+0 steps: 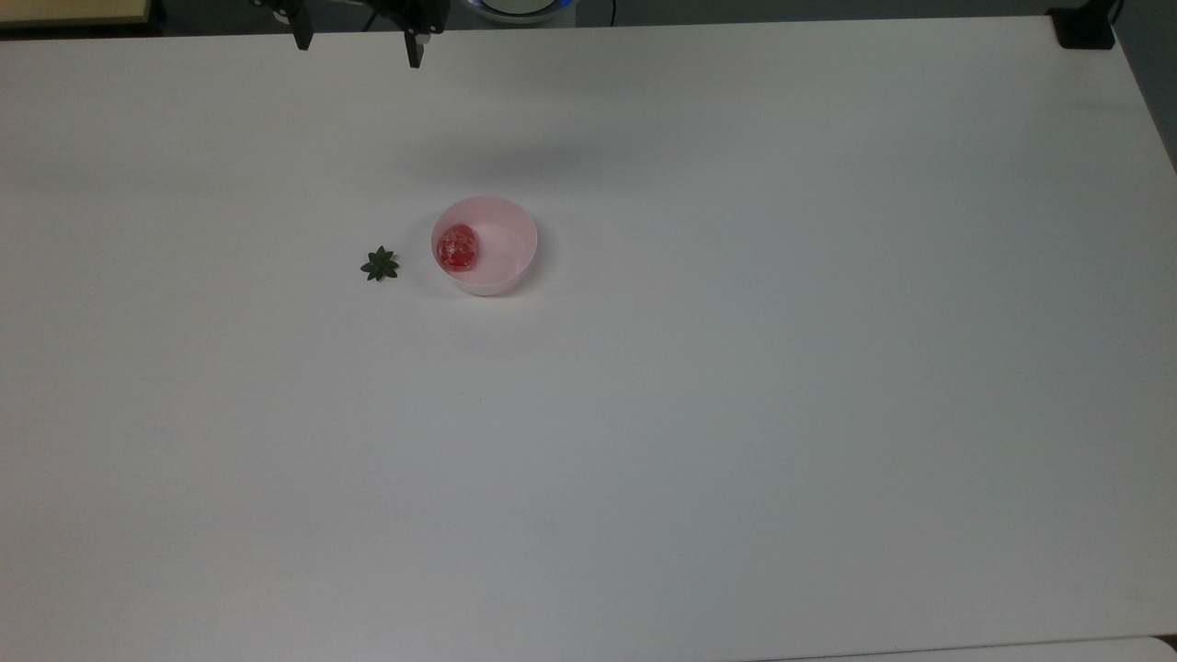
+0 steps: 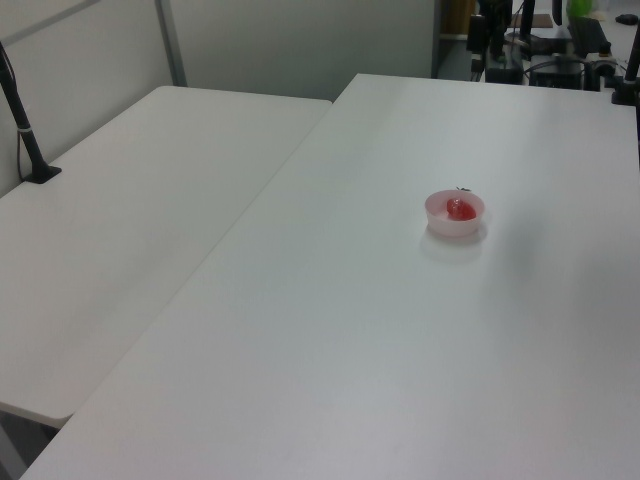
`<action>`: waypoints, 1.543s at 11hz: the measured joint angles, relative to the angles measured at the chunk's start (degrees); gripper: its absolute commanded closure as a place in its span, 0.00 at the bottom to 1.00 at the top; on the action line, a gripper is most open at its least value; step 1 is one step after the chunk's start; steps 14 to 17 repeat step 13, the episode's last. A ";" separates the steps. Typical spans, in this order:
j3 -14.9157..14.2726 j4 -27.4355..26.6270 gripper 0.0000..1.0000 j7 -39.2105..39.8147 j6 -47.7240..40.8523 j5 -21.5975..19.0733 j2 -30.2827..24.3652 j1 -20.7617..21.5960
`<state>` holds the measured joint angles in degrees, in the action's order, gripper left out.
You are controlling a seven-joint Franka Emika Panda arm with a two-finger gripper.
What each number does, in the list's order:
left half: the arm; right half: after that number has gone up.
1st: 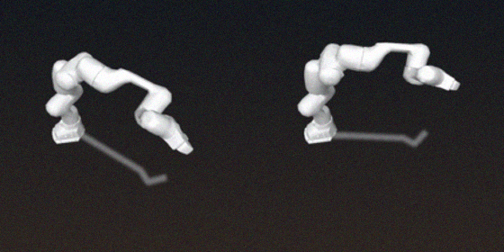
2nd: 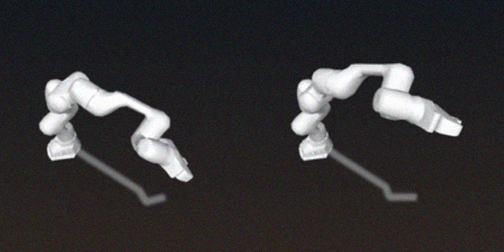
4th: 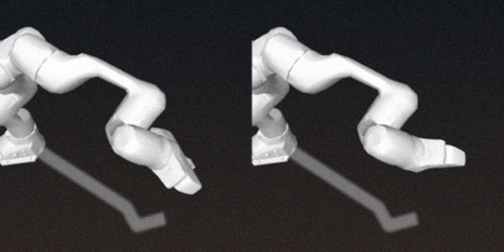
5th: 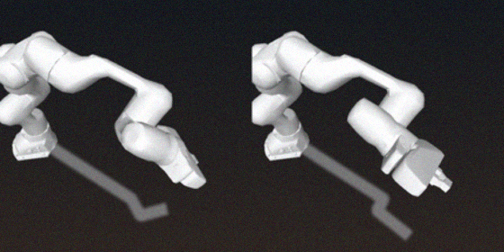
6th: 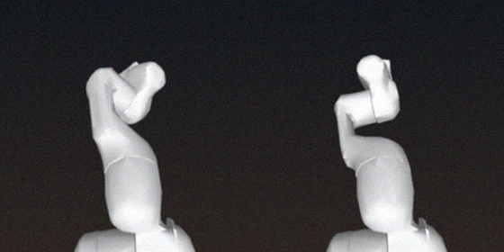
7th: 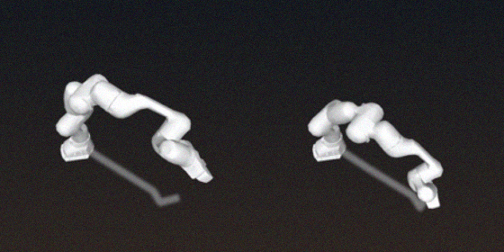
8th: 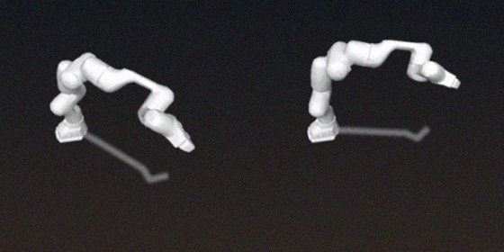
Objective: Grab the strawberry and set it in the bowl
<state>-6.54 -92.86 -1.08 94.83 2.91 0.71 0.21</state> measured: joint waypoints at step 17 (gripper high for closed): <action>-0.01 0.00 0.00 7.43 0.00 -0.02 -0.65 0.96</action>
